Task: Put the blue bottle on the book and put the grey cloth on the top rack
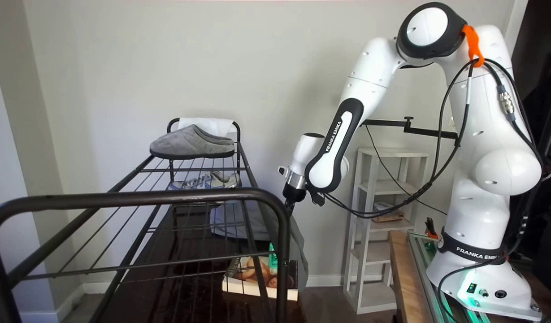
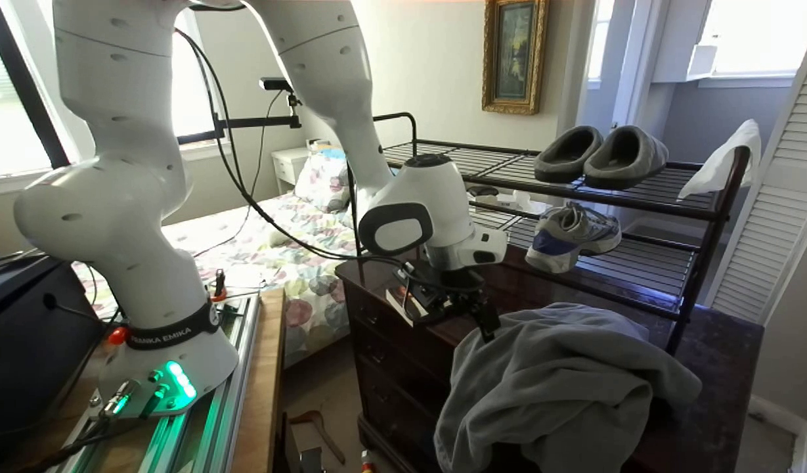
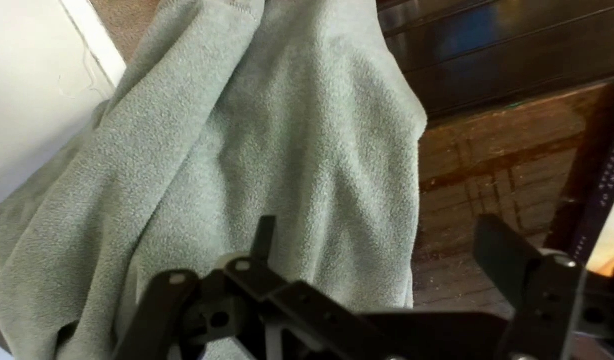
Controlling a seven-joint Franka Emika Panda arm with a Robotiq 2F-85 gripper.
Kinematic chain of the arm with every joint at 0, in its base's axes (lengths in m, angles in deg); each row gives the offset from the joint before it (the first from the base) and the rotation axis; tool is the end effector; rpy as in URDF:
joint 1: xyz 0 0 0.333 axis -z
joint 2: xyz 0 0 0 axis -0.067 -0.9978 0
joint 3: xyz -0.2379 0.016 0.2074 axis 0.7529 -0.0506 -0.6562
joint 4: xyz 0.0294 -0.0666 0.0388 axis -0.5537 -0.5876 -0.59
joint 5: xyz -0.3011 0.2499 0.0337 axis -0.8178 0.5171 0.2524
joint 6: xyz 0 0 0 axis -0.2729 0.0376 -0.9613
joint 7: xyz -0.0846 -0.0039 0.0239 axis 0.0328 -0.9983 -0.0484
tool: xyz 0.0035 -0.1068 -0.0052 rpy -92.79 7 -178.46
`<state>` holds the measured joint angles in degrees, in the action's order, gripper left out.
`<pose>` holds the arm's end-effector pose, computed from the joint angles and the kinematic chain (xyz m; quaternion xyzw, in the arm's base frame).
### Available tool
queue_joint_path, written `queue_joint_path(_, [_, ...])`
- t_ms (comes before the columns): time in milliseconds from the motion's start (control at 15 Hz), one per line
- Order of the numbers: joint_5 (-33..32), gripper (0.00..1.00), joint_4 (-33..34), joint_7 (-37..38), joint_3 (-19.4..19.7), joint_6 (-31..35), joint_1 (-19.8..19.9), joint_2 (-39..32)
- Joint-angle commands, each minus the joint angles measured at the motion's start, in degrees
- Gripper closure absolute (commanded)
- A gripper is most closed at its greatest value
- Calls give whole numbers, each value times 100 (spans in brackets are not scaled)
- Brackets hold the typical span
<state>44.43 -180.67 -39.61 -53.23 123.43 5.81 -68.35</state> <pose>0.4781 -0.0629 0.1789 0.9865 0.0885 0.1352 0.0263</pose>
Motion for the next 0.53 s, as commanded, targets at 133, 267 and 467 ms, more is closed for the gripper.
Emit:
queue_joint_path(133, [-219, 0, 305, 296, 261, 237, -292, -456])
queue_joint_path(267, [-238, 0, 337, 328, 386, 307, -413, -534])
queue_joint_path(467, [-282, 0, 387, 359, 662, 323, -669, -650])
